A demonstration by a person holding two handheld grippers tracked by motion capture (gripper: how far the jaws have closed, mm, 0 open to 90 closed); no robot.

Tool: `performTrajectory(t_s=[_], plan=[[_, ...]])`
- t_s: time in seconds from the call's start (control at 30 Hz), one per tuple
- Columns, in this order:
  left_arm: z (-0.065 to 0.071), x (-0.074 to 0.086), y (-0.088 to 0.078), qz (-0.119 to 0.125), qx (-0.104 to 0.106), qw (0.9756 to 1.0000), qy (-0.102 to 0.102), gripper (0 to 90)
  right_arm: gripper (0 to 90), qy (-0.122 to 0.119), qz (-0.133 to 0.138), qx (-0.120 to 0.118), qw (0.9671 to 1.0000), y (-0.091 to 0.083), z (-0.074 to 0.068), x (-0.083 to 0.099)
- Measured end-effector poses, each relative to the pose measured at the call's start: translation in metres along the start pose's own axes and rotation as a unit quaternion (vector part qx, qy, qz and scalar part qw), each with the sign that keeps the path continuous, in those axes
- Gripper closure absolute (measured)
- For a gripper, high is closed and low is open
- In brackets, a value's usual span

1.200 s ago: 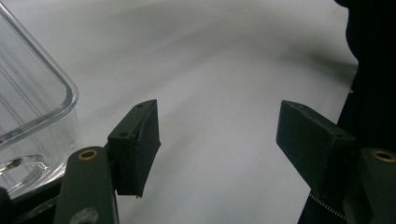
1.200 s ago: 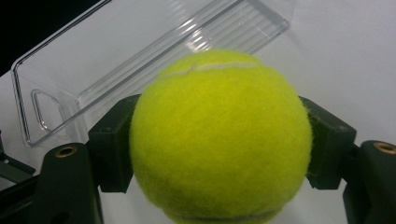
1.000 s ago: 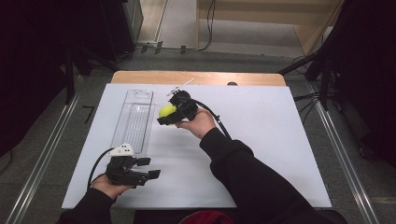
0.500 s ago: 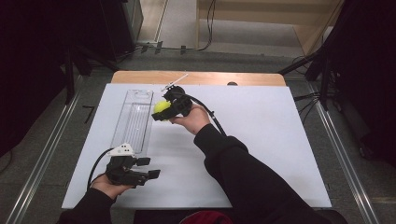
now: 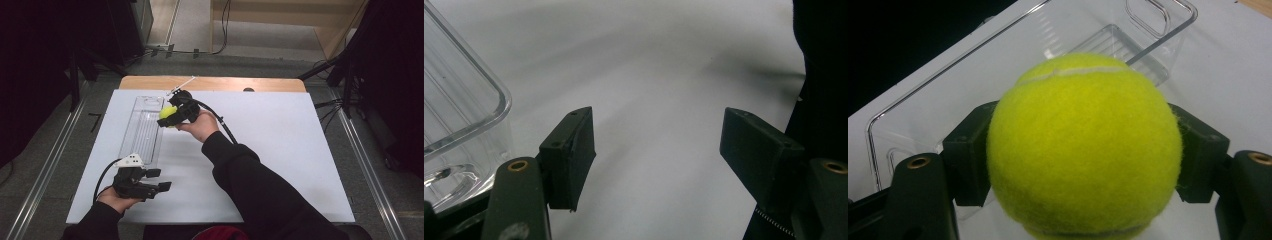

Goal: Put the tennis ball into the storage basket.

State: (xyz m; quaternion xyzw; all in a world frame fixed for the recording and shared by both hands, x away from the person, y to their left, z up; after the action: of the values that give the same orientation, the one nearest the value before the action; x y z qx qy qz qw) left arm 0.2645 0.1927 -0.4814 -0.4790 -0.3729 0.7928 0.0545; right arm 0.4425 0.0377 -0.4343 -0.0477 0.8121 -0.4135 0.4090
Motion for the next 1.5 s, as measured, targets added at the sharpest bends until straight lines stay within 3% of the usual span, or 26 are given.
performTrajectory(t_s=[0.5, 1.5], plan=[[0.0, 0.0, 0.0, 0.0, 0.001, 1.0, 0.0, 30.9, 23.8, 0.007, 0.003, -0.004, 1.0, 0.008, -0.005, -0.014], [0.0, 0.0, -0.001, 0.001, 0.002, 1.0, 0.002, 30.9, 23.8, -0.01, 0.008, -0.006, 0.9999, 0.027, -0.03, -0.038]])
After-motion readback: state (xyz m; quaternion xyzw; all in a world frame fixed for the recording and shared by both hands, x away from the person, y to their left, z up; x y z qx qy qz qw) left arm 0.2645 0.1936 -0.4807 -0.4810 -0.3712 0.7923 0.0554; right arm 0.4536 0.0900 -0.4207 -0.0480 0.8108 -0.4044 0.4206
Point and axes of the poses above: each handheld gripper's, and its own axes: y roughly forward along the jaws, x roughly out of its underside, z roughly to its right, the point moved 3 cm from there along y, roughly forward along the jaws, and after that the axes turned 5 degrees about y, right-handed, at the moved point
